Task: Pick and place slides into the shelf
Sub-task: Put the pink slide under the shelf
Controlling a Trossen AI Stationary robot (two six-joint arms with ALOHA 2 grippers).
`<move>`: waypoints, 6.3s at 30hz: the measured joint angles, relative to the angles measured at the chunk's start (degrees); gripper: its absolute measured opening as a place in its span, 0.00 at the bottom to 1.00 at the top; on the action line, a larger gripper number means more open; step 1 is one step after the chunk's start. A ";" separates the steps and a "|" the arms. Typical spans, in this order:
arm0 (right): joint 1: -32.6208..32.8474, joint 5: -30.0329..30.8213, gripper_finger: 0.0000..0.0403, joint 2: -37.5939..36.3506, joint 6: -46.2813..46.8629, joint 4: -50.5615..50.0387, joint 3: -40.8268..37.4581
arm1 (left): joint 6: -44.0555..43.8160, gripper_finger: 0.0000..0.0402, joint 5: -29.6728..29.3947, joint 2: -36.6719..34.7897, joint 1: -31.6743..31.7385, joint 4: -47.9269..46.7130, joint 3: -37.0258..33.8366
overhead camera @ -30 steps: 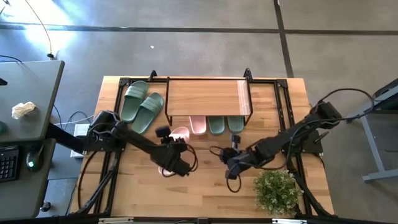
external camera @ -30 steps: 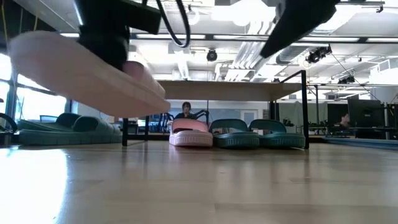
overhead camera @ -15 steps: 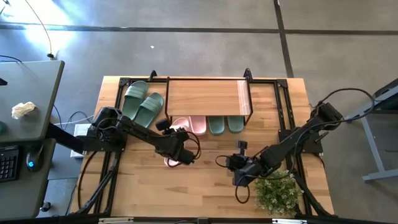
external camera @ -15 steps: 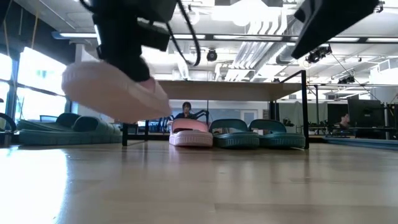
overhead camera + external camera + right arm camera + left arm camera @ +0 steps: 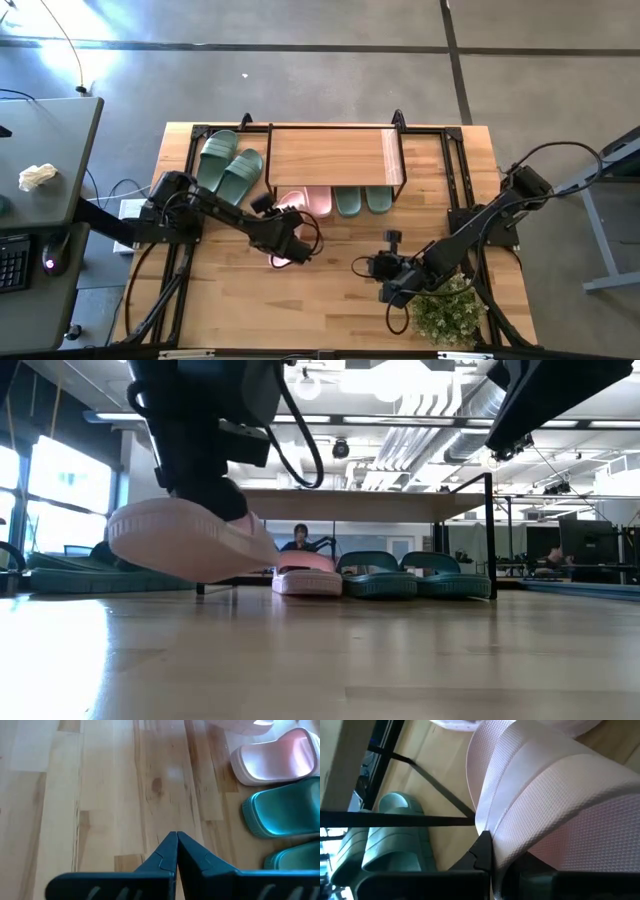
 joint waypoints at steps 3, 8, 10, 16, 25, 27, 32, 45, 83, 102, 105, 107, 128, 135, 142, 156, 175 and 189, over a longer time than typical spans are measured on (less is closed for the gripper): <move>0.02 -0.37 0.00 0.00 0.23 0.01 0.00 | 2.23 0.00 0.26 0.00 1.21 0.00 -0.04; 0.58 -1.36 0.00 0.02 0.99 0.05 0.00 | 5.33 0.00 0.22 0.00 3.46 0.37 -0.04; 0.76 -1.38 0.00 0.02 1.75 0.01 0.00 | 6.93 0.00 0.33 0.00 4.24 0.96 -0.04; 0.98 -1.30 0.00 0.02 2.58 0.03 0.00 | 9.79 0.00 0.81 0.00 5.27 2.53 -0.04; 0.94 -0.99 0.00 0.04 2.64 0.35 0.00 | 14.08 0.17 1.81 0.00 5.18 6.10 -0.04; 0.92 -0.92 0.00 0.04 2.87 0.47 0.00 | 14.05 0.21 2.13 0.00 5.16 5.91 -0.04; 0.92 -0.14 0.00 0.04 4.13 0.48 0.00 | 11.53 0.29 4.64 0.00 5.16 3.81 -0.04; 0.90 0.14 0.00 0.04 4.11 0.46 0.00 | 8.90 0.30 5.03 0.00 4.60 3.53 0.45; -8.72 -14.18 0.00 0.04 -8.44 16.90 -4.89 | 40.29 0.22 38.77 -6.97 -18.83 32.06 -2.60; -12.81 -13.80 0.00 0.07 -6.49 25.25 -11.23 | 36.85 0.02 28.60 -6.34 -8.83 33.44 -13.17; -14.50 -13.85 0.00 0.07 -6.87 25.27 -11.23 | 38.38 0.01 28.71 -5.66 -6.82 33.03 -13.16; -16.04 -13.93 0.00 0.07 -6.95 25.51 -11.23 | 39.55 0.02 28.90 -5.30 -5.67 33.30 -13.12; -52.99 -24.01 0.00 -18.75 -9.83 21.02 -11.23 | 41.11 0.01 28.41 -4.81 -3.09 35.70 -13.17; -58.00 -24.79 0.00 -18.64 -13.11 17.99 -11.26 | 41.09 0.01 28.41 -4.81 -3.08 36.52 -13.15; -59.28 -24.47 0.00 -18.64 -14.01 13.60 -11.26 | 41.09 0.01 26.04 -4.81 -3.10 36.50 -13.15; -59.23 -23.42 0.00 -17.71 -14.01 7.06 -11.24 | 42.21 0.00 23.93 -4.81 -0.58 36.48 -13.15; -59.19 -24.60 0.00 -13.88 -15.03 7.30 -10.99 | 43.63 0.01 20.01 -4.81 0.74 36.35 -13.13; -59.19 -24.60 0.00 -13.86 -15.06 7.33 -11.08 | 46.84 0.01 21.45 -4.81 8.05 36.04 -13.13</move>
